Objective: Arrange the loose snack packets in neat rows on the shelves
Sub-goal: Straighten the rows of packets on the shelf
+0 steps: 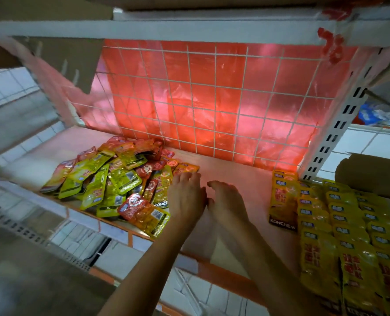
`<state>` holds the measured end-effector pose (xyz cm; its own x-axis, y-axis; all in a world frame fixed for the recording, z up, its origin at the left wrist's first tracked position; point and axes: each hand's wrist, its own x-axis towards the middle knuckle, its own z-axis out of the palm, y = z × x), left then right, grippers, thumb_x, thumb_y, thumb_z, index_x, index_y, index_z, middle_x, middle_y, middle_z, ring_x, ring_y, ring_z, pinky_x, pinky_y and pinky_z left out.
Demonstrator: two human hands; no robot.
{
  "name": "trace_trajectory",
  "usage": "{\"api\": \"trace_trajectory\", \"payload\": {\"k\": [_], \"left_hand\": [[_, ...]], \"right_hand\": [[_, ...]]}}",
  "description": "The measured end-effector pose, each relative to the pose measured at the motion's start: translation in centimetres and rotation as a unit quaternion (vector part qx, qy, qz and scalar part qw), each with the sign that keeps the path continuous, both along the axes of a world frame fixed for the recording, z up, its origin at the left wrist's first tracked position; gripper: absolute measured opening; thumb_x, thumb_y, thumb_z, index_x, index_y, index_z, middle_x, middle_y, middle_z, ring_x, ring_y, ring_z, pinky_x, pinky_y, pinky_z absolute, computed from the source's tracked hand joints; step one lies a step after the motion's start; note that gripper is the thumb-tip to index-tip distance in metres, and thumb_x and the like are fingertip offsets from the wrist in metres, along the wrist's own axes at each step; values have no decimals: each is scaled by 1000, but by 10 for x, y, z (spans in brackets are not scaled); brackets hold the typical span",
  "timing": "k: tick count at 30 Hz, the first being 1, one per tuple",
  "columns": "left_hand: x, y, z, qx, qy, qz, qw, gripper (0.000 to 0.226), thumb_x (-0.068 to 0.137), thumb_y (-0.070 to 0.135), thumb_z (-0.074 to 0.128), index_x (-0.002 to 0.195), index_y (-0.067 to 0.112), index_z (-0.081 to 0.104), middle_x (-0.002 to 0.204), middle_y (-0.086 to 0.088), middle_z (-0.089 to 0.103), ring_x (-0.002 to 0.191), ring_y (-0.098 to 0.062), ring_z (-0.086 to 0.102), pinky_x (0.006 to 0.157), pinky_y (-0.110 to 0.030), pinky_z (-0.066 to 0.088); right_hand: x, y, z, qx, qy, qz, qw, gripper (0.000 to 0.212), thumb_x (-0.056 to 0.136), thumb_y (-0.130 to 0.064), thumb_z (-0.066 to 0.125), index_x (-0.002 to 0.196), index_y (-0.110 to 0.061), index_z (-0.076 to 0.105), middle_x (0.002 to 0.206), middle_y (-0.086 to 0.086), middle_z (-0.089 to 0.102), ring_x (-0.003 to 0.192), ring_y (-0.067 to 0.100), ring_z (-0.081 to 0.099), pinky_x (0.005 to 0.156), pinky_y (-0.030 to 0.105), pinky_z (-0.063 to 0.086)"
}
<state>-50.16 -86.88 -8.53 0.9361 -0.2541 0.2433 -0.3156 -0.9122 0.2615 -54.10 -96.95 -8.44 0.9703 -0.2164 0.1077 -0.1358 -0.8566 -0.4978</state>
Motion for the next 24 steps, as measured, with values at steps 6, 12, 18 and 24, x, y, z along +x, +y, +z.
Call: {"api": "trace_trajectory", "payload": {"k": [6, 12, 18, 24], "left_hand": [[9, 61, 1, -9, -11, 101, 995, 35, 89, 29, 56, 120, 14, 57, 120, -10, 55, 112, -31, 48, 88, -40, 42], [27, 115, 1, -9, 4, 199, 980, 50, 90, 45, 59, 126, 12, 51, 127, -14, 52, 119, -33, 45, 92, -40, 40], [48, 129, -3, 19, 28, 232, 972, 65, 87, 64, 50, 123, 10, 47, 119, -18, 55, 114, -35, 49, 88, -41, 43], [61, 125, -3, 58, 29, 240, 969, 65, 80, 70, 55, 111, 14, 45, 113, -14, 57, 111, -33, 49, 84, -40, 44]], "right_hand": [[17, 42, -2, 37, 0, 42, 998, 34, 86, -15, 55, 120, -12, 57, 113, 11, 64, 106, 33, 57, 82, 35, 41], [32, 79, -3, 69, -9, 37, 997, 32, 86, -21, 62, 118, -16, 60, 116, 6, 64, 107, 26, 58, 82, 29, 42], [28, 121, -10, 51, 2, 128, 990, 40, 82, -36, 63, 118, -20, 58, 115, 5, 60, 108, 27, 53, 82, 33, 43], [27, 137, -16, -79, 31, 131, 988, 64, 72, -64, 63, 115, -18, 52, 117, 4, 50, 109, 27, 43, 83, 38, 39]]}}
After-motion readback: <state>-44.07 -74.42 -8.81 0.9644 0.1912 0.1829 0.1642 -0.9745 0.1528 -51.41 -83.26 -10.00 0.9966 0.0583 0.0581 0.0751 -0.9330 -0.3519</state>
